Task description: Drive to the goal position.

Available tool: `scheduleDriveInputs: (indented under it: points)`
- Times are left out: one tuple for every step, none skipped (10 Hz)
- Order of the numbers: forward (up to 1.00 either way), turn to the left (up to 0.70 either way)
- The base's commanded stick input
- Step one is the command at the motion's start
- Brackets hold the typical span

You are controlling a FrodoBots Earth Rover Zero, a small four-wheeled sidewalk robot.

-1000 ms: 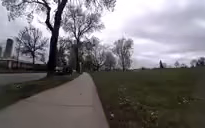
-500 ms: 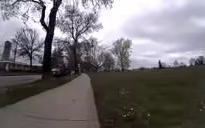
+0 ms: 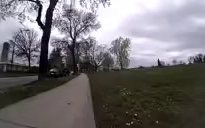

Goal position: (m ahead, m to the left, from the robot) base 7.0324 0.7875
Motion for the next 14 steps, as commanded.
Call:
scheduleDriveInputs:
  points:
    - [0.00, 1.00]
    - [0.00, 0.09]
    - [0.00, 0.15]
    - [0.00, 0.68]
    - [0.00, 0.92]
    - [0.00, 0.07]
    - [0.00, 0.62]
    - [0.00, 1.00]
    - [0.00, 0.71]
    - [0.00, 0.16]
    - [0.00, 0.32]
    - [0.00, 1.00]
    - [0.00, 1.00]
    - [0.00, 1.00]
